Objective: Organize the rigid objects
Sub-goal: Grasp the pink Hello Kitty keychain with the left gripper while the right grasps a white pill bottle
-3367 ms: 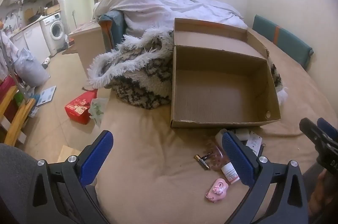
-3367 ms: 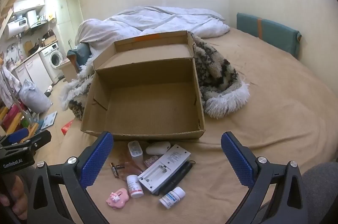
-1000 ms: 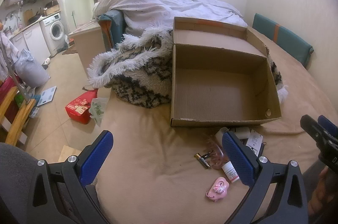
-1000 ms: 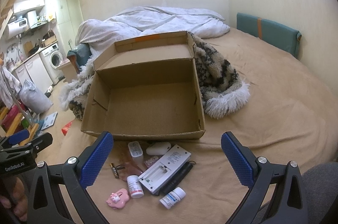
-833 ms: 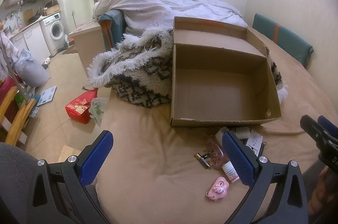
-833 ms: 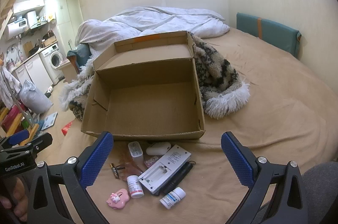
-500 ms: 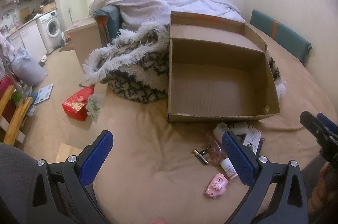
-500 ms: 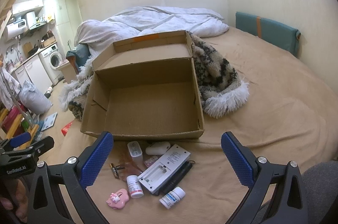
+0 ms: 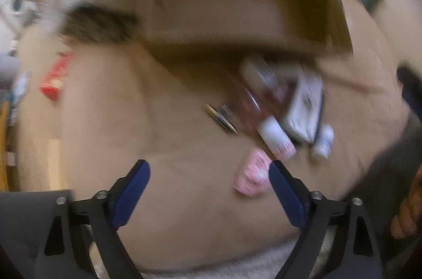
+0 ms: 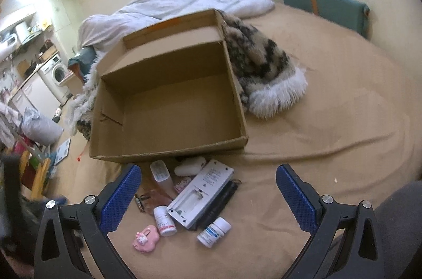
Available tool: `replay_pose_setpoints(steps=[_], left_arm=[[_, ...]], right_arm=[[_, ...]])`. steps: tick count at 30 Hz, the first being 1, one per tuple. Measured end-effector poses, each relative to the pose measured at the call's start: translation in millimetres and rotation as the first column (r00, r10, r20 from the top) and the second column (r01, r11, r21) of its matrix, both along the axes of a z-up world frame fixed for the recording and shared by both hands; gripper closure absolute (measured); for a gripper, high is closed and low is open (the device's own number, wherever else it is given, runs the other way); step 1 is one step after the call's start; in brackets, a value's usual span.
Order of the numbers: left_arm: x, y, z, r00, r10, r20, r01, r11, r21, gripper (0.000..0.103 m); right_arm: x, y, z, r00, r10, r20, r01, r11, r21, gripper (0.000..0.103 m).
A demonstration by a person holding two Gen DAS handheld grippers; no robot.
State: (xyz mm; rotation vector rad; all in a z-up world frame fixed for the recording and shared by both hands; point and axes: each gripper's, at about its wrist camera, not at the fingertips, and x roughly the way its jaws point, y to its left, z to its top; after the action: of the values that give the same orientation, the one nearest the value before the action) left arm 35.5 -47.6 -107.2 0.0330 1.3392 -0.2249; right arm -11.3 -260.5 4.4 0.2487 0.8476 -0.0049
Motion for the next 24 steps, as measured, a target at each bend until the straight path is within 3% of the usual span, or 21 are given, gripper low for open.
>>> replay_pose_setpoints(steps=[3, 7, 8, 11, 12, 13, 15, 16, 21, 24], left_arm=[[-1.8, -22.4, -19.6, 0.996, -0.070, -0.059, 0.071, 0.997, 0.018, 0.017], [-5.0, -41.6, -31.2, 0.991, -0.128, -0.045, 0.130, 0.990, 0.058, 0.018], [-4.7, -42.5, -34.7, 0.991, -0.122, -0.046, 0.125, 0.990, 0.065, 0.023], [0.5, -39.4, -39.3, 0.991, -0.105, -0.085, 0.109, 0.993, 0.042, 0.041], [1.5, -39.8, -43.4, 0.990, -0.099, -0.098, 0.103, 0.994, 0.033, 0.043], [1.3, -38.3, -45.0, 0.990, -0.095, -0.104, 0.098, 0.995, 0.023, 0.046], [-1.2, -37.4, -48.3, 0.990, -0.097, -0.099, 0.099, 0.995, 0.023, 0.063], [-1.1, -35.9, -48.5, 0.991, -0.090, -0.101, 0.093, 0.995, 0.027, 0.068], [0.4, -15.8, -34.5, 0.999, -0.016, -0.043, 0.018, 0.999, 0.041, 0.068], [4.5, 6.0, -29.5, 0.997, 0.071, -0.028, -0.069, 0.996, 0.055, 0.068]], right_arm=[[5.4, -1.8, -8.5, 0.998, 0.002, -0.055, -0.001, 1.000, 0.011, 0.000], [16.7, -8.7, -28.0, 0.979, 0.068, -0.191, -0.054, 0.996, 0.077, 0.000], [20.3, -9.7, -34.8, 0.970, 0.082, -0.231, -0.064, 0.994, 0.085, 0.000], [31.7, -8.0, -60.3, 0.919, 0.151, -0.365, -0.109, 0.985, 0.132, 0.000], [34.1, -4.3, -67.3, 0.900, 0.177, -0.398, -0.133, 0.982, 0.136, 0.000], [37.7, 0.0, -76.0, 0.872, 0.223, -0.436, -0.167, 0.972, 0.163, 0.000], [43.8, 7.2, -93.8, 0.803, 0.300, -0.515, -0.216, 0.952, 0.218, 0.000], [45.8, 10.6, -98.0, 0.785, 0.311, -0.536, -0.239, 0.950, 0.202, 0.005], [49.9, 41.1, -107.3, 0.710, 0.402, -0.579, -0.413, 0.903, 0.119, 0.011], [46.8, 53.3, -118.0, 0.666, 0.427, -0.611, -0.455, 0.882, 0.121, 0.016]])
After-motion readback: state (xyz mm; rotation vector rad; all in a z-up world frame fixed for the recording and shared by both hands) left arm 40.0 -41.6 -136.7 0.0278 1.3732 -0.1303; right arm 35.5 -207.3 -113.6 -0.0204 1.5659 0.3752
